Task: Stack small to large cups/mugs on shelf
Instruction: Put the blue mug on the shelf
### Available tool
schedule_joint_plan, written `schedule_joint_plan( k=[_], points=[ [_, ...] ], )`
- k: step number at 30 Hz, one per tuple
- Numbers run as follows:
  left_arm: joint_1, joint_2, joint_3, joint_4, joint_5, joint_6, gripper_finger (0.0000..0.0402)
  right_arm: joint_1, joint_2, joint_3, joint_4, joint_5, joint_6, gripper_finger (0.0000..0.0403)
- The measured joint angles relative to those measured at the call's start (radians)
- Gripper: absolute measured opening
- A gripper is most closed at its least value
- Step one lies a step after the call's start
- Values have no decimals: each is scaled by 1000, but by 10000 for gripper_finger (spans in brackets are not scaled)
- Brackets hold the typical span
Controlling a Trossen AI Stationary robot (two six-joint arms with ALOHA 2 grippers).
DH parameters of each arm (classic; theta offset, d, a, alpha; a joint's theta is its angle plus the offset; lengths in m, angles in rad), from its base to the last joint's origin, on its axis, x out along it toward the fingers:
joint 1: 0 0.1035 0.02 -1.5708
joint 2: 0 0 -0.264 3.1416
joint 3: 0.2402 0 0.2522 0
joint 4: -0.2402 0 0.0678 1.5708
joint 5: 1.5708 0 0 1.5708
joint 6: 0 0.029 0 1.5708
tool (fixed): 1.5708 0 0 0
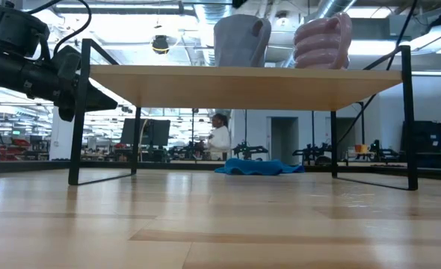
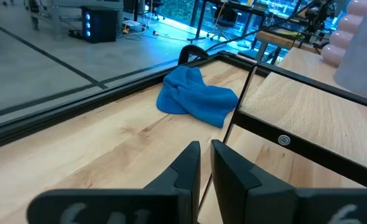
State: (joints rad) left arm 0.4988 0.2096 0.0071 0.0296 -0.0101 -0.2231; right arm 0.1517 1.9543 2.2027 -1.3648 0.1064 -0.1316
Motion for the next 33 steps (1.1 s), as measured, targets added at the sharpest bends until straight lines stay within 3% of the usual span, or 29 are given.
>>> schedule_joint_plan(
  k=[27, 33],
  points=[
    [0, 0, 0, 0, -1, 0, 27, -35, -1, -20, -11, 22, 64, 118],
    [0, 0, 0, 0, -1, -1, 27, -34, -1, -20, -9, -19, 80, 118]
  ],
)
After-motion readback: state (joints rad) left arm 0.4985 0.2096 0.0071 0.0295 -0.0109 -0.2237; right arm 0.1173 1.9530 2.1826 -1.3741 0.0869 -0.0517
